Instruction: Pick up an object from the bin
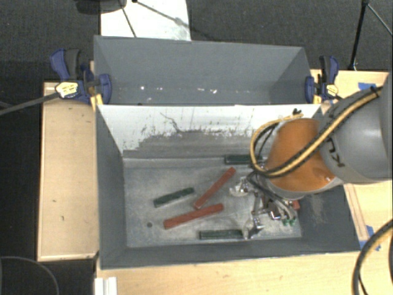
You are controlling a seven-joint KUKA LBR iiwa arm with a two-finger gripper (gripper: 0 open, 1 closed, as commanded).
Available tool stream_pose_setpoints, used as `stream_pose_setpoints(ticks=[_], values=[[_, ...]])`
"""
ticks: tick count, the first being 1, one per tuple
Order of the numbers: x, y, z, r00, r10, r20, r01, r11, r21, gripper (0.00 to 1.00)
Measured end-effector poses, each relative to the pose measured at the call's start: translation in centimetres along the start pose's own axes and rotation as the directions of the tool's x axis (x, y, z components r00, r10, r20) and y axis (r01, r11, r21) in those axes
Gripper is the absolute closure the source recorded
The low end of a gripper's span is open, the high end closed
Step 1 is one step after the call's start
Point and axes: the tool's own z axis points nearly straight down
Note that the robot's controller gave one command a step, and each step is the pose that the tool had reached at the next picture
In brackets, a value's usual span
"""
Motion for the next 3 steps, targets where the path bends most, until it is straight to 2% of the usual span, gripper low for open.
stream_pose_setpoints(ticks=[1, 2, 3], values=[[-3.2, 2.0, 0.1, 1.000, -0.003, -0.007, 0.003, 1.000, 0.000, 0.00], [0.4, 6.7, 0.0, 0.995, 0.101, 0.011, -0.101, 0.995, -0.001, 1.00], [0.4, 6.7, 0.0, 0.995, 0.100, 0.011, -0.100, 0.995, -0.001, 1.00]])
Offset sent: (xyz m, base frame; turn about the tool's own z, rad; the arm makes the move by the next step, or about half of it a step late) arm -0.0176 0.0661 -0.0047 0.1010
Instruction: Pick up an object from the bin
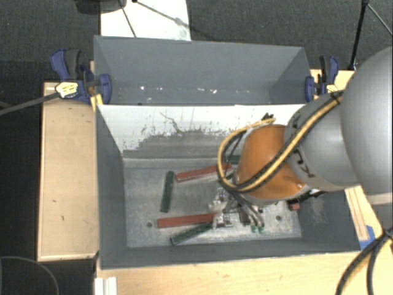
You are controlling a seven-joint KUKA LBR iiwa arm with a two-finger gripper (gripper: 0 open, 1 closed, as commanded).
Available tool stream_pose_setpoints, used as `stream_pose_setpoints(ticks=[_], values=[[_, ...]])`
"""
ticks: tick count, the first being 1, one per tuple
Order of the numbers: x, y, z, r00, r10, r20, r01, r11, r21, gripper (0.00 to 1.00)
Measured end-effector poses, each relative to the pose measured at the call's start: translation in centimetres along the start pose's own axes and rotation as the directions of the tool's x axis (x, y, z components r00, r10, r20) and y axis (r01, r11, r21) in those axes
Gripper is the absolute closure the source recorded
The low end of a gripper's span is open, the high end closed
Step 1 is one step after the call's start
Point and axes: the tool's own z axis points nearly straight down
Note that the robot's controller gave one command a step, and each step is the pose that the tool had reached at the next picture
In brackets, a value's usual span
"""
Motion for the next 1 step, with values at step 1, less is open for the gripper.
stream_pose_setpoints(ticks=[1], values=[[-1.25, 0.41, -17.42, 0.995, 0.096, -0.010, -0.096, 0.995, 0.001, 1.00]])
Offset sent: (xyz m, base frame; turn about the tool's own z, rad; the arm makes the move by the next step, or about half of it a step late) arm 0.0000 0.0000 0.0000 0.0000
